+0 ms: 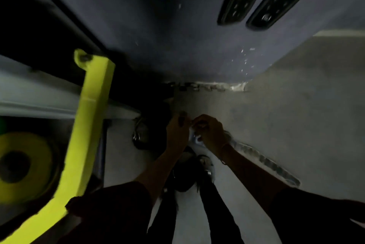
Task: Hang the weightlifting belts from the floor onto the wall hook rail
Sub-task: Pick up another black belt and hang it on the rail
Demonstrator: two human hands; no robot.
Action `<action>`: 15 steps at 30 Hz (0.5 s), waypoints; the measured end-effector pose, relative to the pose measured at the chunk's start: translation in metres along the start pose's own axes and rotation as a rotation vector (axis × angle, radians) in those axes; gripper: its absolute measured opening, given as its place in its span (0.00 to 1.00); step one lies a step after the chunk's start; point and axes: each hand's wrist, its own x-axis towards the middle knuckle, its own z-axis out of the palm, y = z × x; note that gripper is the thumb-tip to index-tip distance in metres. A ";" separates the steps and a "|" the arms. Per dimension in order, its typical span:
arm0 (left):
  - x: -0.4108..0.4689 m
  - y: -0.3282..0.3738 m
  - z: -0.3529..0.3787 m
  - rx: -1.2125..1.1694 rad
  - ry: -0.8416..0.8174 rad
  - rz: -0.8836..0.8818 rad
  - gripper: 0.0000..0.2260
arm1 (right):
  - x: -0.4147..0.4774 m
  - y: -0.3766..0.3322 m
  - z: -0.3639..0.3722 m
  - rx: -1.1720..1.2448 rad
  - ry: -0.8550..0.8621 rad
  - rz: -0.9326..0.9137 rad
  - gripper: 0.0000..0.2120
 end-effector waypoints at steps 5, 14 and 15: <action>0.069 -0.153 0.065 0.011 -0.026 -0.125 0.10 | 0.111 0.133 0.060 0.041 -0.058 0.136 0.08; 0.173 -0.363 0.142 -0.072 -0.005 -0.273 0.07 | 0.279 0.354 0.137 -0.460 -0.137 0.144 0.08; 0.180 -0.374 0.147 -0.079 -0.012 -0.274 0.09 | 0.292 0.366 0.140 -0.521 -0.125 0.123 0.14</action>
